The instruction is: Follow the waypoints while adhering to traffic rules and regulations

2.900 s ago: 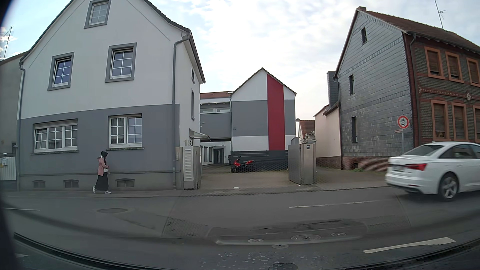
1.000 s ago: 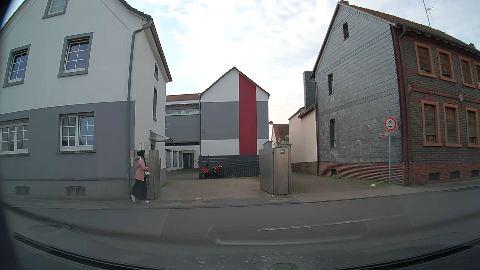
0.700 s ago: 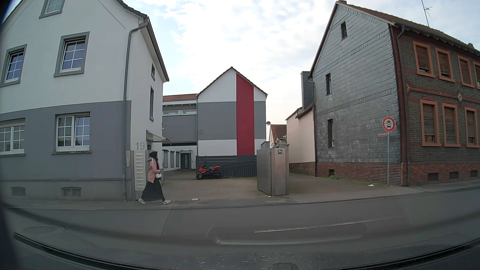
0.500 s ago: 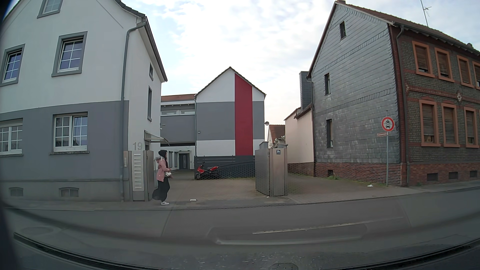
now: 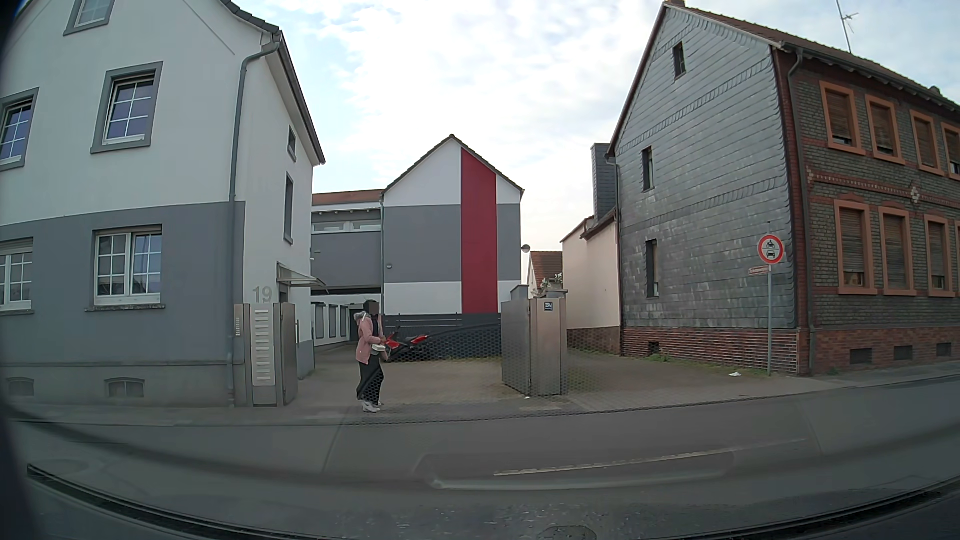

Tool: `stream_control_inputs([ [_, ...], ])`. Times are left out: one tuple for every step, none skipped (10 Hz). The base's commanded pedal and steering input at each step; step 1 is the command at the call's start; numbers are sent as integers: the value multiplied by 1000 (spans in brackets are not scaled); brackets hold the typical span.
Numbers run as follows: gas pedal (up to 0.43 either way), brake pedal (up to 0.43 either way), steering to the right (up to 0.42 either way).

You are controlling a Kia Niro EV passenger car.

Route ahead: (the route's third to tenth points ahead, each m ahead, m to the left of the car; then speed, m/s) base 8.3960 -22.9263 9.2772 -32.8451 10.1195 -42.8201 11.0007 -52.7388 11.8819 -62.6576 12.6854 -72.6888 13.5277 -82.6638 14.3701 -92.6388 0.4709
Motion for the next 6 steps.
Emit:
stream_control_inputs([
  [0, 0, 303],
  [0, 0, 312],
  [0, 0, 322],
  [0, 0, 334],
  [0, 0, 340],
  [0, 0, 345],
])
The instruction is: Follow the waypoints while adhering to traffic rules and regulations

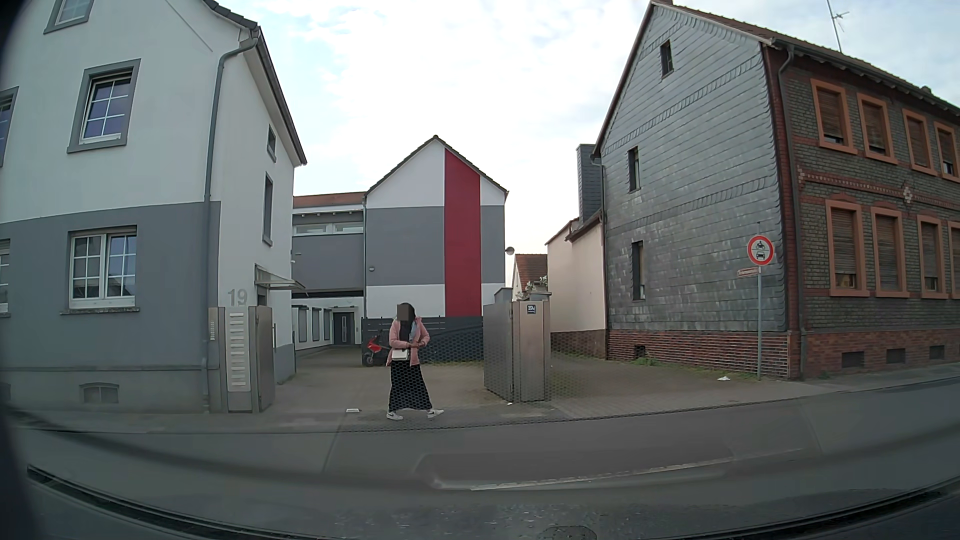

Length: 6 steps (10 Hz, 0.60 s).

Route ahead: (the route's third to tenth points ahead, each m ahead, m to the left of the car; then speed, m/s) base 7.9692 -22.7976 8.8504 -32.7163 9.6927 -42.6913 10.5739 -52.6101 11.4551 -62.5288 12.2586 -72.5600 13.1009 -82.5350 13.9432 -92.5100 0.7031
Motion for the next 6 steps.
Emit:
stream_control_inputs([
  [0, 0, 349],
  [0, 0, 355],
  [20, 0, 360],
  [59, 0, 360],
  [79, 0, 363],
  [87, 0, 368],
])
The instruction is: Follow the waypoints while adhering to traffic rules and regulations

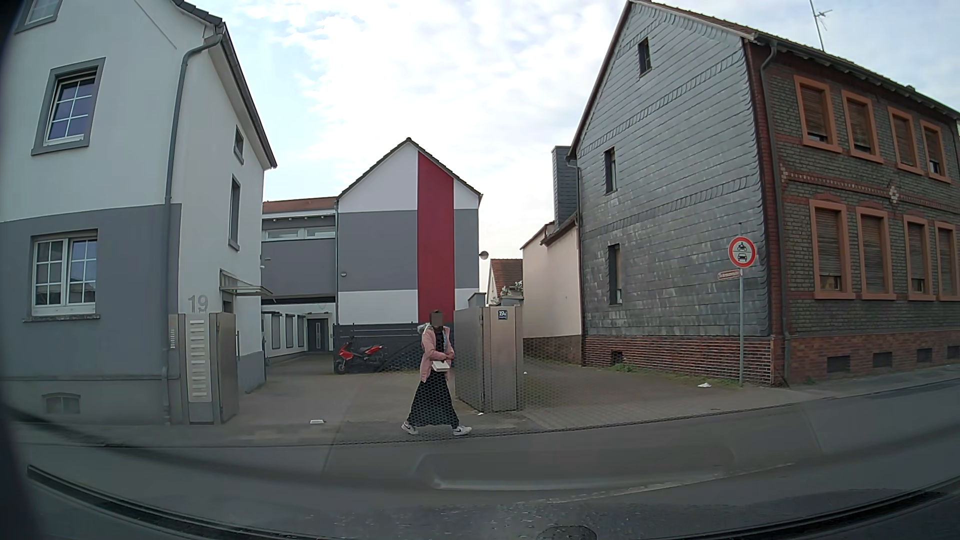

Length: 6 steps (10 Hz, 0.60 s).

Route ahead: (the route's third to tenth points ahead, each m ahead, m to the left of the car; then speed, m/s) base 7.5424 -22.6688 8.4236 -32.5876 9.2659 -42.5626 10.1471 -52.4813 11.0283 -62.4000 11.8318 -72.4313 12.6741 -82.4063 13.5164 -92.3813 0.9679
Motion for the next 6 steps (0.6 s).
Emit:
stream_control_inputs([
  [118, 0, 375],
  [130, 0, 385],
  [150, 0, 400],
  [150, 0, 420],
  [157, 0, 442],
  [169, 0, 466],
])
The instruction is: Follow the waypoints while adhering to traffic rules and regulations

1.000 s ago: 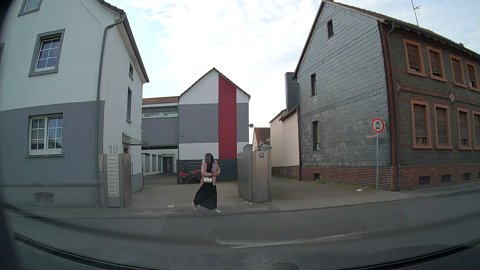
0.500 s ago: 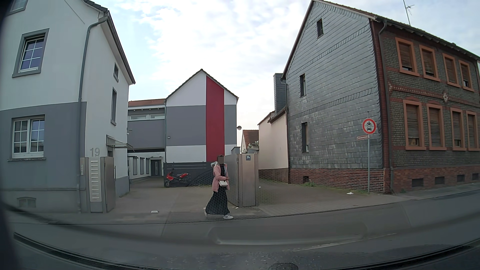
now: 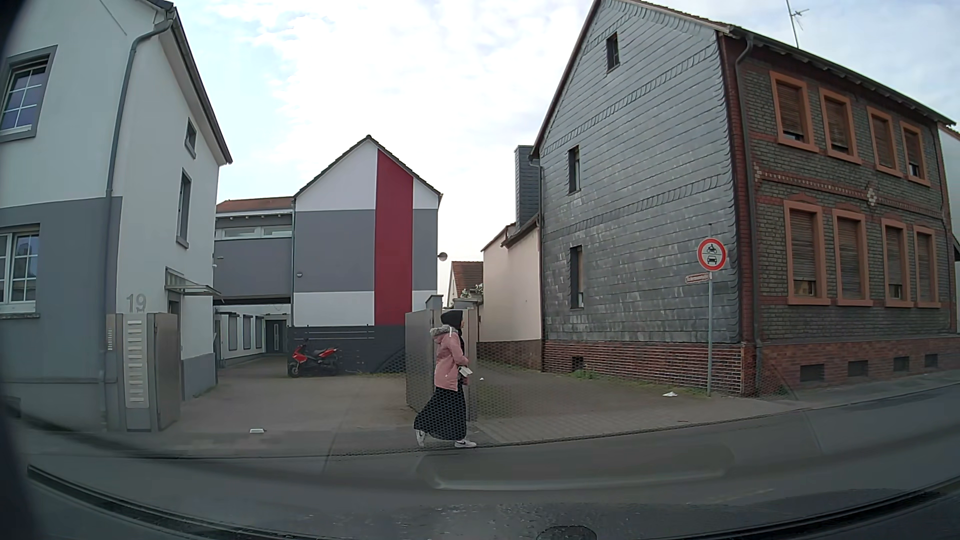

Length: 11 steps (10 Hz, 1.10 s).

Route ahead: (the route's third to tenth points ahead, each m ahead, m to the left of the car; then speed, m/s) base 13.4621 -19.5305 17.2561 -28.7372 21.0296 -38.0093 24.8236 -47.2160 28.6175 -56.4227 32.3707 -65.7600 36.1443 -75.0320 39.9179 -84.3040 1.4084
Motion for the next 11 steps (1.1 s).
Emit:
stream_control_inputs([
  [189, 0, 485],
  [189, 0, 506],
  [189, 0, 530],
  [189, 0, 550],
  [189, 0, 568],
  [197, 0, 587],
  [197, 0, 611],
  [197, 0, 631],
  [197, 0, 647],
  [197, 0, 663],
  [209, 0, 673],
])
